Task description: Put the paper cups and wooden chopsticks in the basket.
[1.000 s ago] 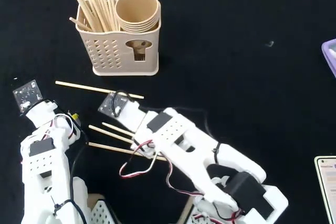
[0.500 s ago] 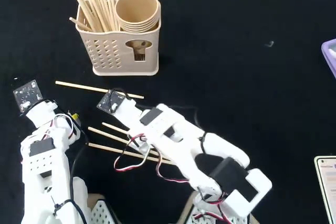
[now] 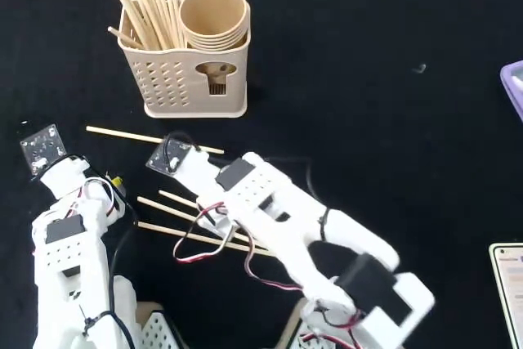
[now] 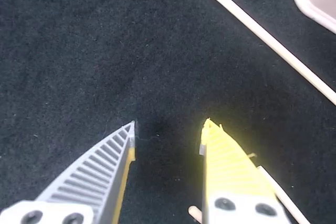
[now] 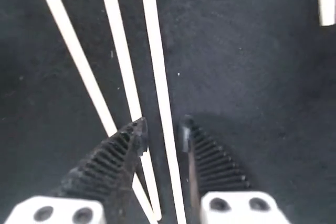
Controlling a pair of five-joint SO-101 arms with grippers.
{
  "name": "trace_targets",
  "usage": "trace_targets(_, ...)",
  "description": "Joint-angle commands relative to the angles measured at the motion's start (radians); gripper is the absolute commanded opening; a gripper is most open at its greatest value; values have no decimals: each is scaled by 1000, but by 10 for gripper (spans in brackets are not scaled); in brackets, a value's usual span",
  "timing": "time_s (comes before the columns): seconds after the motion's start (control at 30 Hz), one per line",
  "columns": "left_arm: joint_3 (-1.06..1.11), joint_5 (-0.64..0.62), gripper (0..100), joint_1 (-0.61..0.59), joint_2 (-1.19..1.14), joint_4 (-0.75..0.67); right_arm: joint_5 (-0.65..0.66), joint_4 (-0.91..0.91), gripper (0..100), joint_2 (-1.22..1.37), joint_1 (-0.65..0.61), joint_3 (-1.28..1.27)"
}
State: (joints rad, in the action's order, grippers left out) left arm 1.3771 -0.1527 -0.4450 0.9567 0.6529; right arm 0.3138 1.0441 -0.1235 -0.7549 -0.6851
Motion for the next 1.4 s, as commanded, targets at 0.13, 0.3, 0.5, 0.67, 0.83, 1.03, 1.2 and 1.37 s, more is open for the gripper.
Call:
trace_targets(0.13,-8,-3,209,10,15,-17,-40,-61,268,-90,-126,-117)
trace_targets(0.3,-8,-3,209,10,15,-17,-40,-175,268,-88,-160,-193)
trace_targets(0.5,-8,-3,209,10,15,-17,-32,-186,268,-61,-160,-194)
trace_targets(0.67,-8,-3,209,10,15,-17,-11,-189,268,39,-157,-153)
trace_targets(0.83,-7,-3,209,10,15,-17,-6,-152,253,88,-149,-101)
trace_targets(1.03,-7,-3,209,10,15,-17,-6,-140,10,47,-147,-88)
trace_targets(1.2,-7,-3,209,10,15,-17,-6,-55,12,-88,-146,-88)
trace_targets(1.37,-7,-3,209,10,15,-17,-6,15,11,-262,-72,-90)
